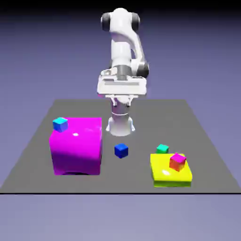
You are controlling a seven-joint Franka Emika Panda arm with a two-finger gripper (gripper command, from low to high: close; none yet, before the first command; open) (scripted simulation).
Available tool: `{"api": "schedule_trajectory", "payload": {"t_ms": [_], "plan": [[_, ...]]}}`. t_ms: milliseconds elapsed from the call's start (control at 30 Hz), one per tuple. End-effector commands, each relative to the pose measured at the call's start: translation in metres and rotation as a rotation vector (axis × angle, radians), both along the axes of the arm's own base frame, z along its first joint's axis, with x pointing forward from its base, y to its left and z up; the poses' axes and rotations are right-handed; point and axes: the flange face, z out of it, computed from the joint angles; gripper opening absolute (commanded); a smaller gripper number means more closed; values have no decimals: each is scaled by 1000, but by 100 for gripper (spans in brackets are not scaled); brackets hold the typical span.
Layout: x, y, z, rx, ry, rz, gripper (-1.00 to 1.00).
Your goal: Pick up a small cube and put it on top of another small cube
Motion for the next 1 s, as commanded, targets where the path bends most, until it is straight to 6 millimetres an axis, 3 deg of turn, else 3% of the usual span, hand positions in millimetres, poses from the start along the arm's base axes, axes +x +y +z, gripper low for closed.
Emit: {"api": "schedule_trajectory", "payload": {"t_ms": [0,133,300,433,600,667,933,967], "plan": [[2,12,-14,34,45,-16,0],[0,58,-68,148,233,-94,0],[-20,113,-136,240,475,-223,0],[-50,153,-188,269,668,-350,0],[-105,194,-247,246,893,-537,0],[-109,197,-251,242,908,-551,0],[-117,202,-320,243,909,-551,0],[-117,202,-320,243,909,-551,-100]]}}
